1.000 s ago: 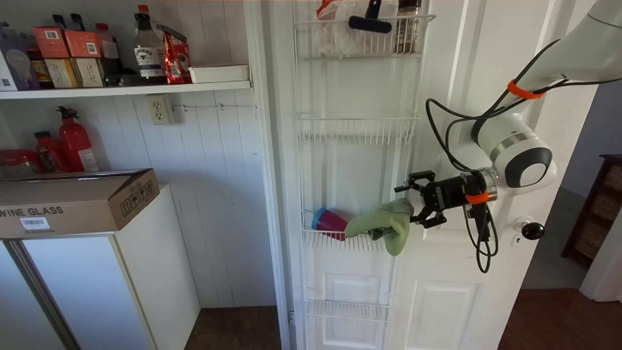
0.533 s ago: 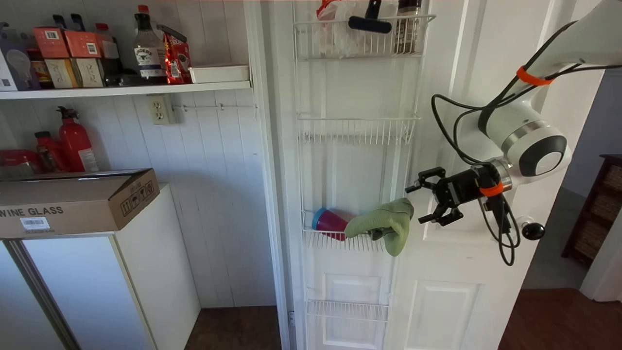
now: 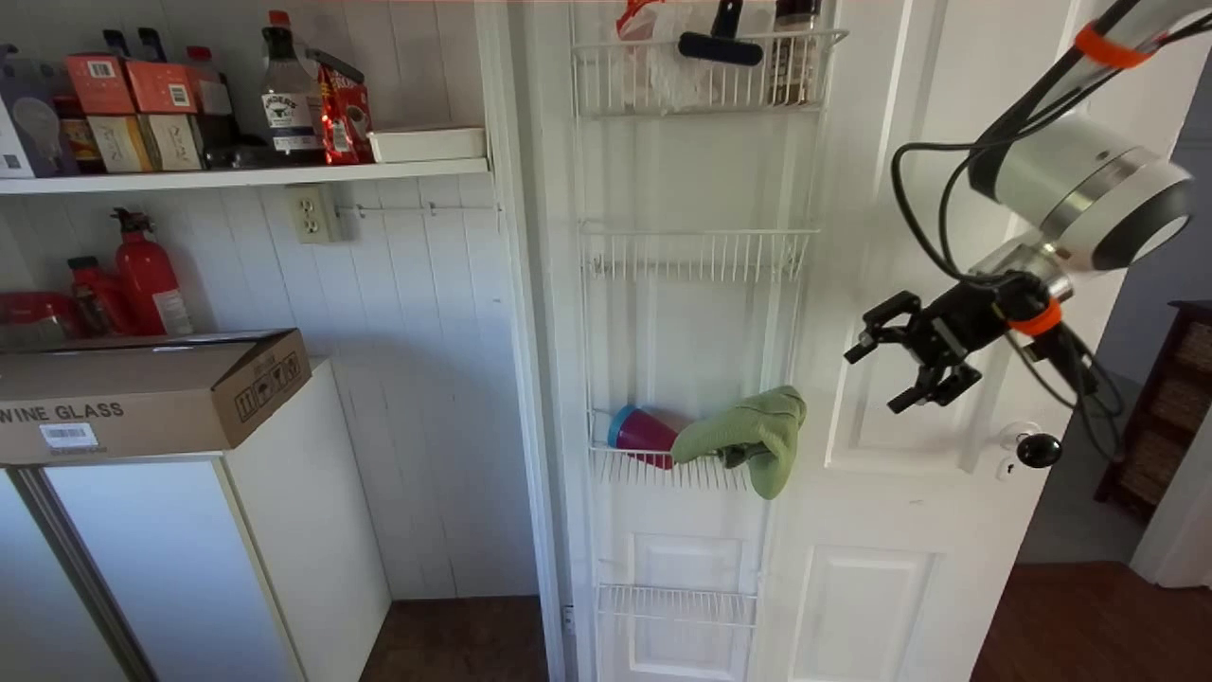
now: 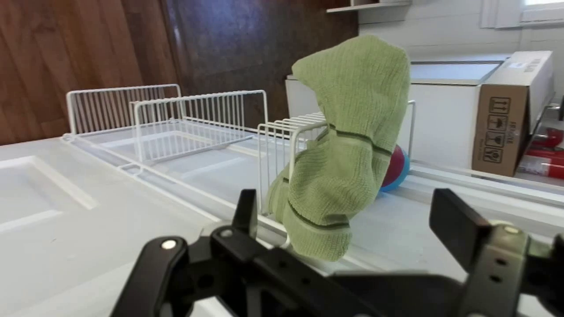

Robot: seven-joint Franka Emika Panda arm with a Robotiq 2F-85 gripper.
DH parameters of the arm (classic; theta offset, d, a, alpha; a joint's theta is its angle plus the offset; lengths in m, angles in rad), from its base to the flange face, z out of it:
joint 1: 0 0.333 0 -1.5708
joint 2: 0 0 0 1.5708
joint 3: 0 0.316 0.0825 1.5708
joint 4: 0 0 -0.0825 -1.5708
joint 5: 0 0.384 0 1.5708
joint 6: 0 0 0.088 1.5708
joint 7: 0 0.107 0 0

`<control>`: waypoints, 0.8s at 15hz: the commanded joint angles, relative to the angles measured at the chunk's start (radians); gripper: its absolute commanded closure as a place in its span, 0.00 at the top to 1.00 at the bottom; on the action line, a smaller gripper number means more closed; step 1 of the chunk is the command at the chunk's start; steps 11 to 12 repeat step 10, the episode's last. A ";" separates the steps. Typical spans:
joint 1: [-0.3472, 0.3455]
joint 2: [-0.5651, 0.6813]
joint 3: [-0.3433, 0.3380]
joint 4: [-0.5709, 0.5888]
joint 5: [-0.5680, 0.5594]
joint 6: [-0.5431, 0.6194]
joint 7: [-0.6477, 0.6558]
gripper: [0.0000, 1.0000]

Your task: Move the green towel to the top third rack

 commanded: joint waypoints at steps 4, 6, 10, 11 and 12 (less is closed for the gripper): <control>-0.007 -0.326 0.027 -0.209 -0.277 0.093 0.182 1.00; -0.014 -0.412 0.032 -0.251 -0.358 0.046 0.244 1.00; -0.008 -0.414 0.026 -0.230 -0.388 0.014 0.252 1.00; -0.008 -0.414 0.026 -0.230 -0.388 0.014 0.252 1.00; -0.008 -0.414 0.026 -0.230 -0.388 0.014 0.252 1.00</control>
